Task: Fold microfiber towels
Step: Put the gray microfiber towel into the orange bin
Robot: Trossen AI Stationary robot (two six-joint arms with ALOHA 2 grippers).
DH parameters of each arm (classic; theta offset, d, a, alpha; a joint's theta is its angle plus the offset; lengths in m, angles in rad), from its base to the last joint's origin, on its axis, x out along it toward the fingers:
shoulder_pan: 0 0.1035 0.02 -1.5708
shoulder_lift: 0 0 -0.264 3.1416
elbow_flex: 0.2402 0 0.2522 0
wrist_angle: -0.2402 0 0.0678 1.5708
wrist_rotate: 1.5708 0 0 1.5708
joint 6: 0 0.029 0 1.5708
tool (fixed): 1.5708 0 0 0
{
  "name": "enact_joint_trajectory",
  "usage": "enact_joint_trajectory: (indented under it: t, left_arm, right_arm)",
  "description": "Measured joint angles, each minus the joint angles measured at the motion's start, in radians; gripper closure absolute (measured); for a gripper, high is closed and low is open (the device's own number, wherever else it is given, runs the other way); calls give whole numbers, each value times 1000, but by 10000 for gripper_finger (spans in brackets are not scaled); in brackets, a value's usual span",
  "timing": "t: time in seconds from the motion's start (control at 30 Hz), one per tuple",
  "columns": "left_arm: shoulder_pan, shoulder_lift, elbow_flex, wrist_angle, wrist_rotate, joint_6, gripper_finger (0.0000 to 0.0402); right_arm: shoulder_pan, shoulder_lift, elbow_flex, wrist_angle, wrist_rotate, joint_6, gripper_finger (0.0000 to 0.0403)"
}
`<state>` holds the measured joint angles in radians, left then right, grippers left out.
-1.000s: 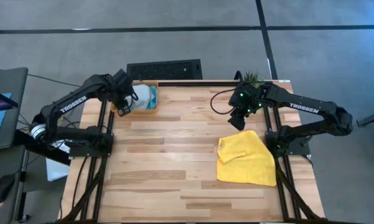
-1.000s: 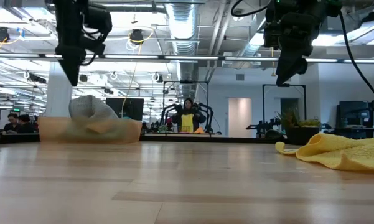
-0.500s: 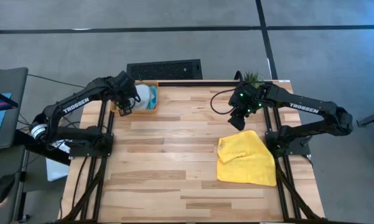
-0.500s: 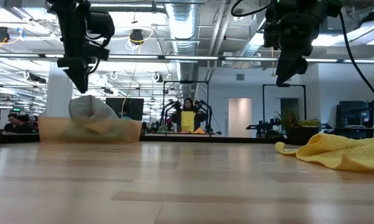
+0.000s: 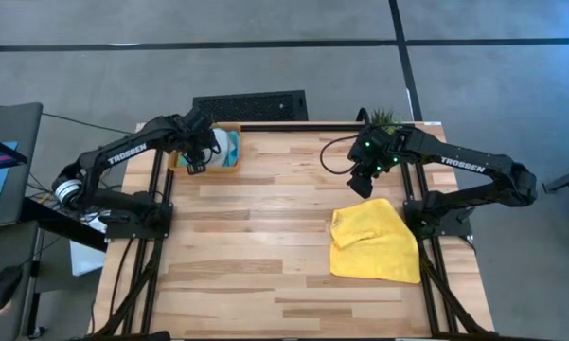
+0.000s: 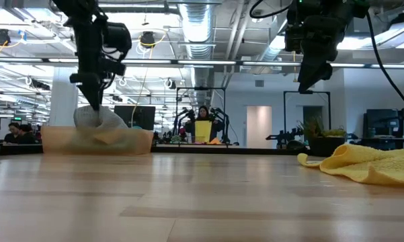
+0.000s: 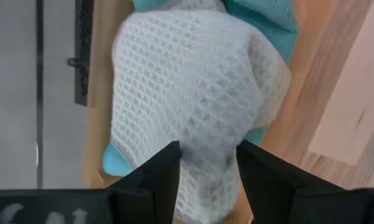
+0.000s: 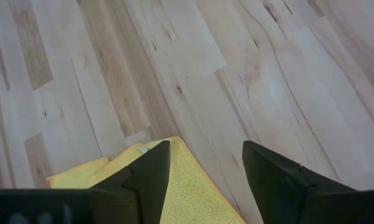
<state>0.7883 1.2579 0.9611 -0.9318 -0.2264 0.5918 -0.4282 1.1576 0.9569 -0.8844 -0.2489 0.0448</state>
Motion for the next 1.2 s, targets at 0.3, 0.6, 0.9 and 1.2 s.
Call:
enact_joint_trajectory:
  t: [0.3, 0.6, 0.9, 1.2]
  left_arm:
    - [15, 105, 0, 8, -96, 7, 254]
    - [15, 117, 22, -28, -256, -60, 389]
    - [14, 117, -51, -75, -230, -41, 397]
    - [15, 117, -119, -48, -202, -28, 377]
  right_arm:
    - [0, 0, 0, -5, 0, 0, 178]
    - [0, 0, 0, -5, 0, 0, 178]
    - [0, 0, 0, -5, 16, 0, 178]
    - [0, 0, 0, -5, 16, 0, 178]
